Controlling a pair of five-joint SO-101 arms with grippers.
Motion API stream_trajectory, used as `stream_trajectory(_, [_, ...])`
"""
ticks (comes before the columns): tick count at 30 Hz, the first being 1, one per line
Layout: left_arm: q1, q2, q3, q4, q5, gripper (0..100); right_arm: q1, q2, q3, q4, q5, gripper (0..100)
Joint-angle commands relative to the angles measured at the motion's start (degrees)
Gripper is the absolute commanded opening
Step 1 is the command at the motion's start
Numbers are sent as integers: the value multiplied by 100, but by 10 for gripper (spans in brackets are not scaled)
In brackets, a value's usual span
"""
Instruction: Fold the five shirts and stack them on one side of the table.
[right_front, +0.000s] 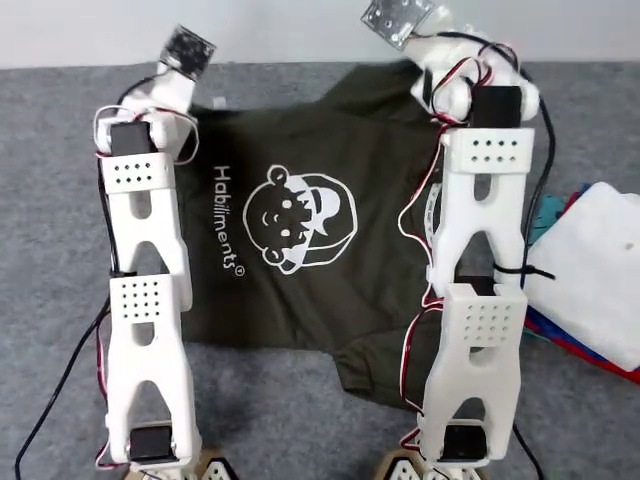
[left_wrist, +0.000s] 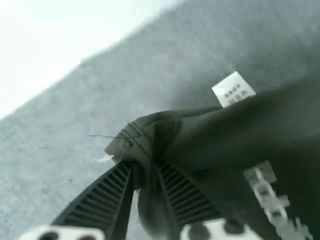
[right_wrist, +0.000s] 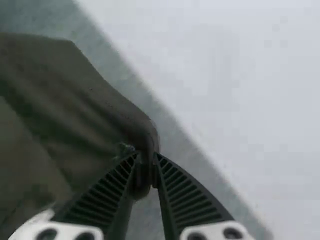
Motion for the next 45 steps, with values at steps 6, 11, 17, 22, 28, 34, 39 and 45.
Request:
stream_trajectory(6, [158,-105,-286,1697,-695,15,-31,-180,-1248,2132,-53,10])
stream_trajectory(11, [-18,-167,-277,1697,-677,14,-13,-233,-1275,2132,-62,10])
stream_trajectory(17, [-35,-958,303,1705,-677,14,-40,-541,-958,2141,-62,10])
stream_trajectory(22, [9,-2163,1727,1705,-703,14,-40,-1437,352,2132,-62,10])
stream_trajectory(28, [-18,-3631,4338,1697,-1169,14,-40,-2703,2286,2123,-70,10])
stream_trajectory(34, [-35,-4484,6185,1679,-1556,14,-198,-3776,4290,2105,-70,10])
stream_trajectory(39, [-202,-4545,6642,1670,-1556,14,-444,-4681,5890,2097,-70,10])
stream_trajectory(45, [-246,-4571,7011,1679,-1574,14,-444,-5543,7367,1833,-62,10])
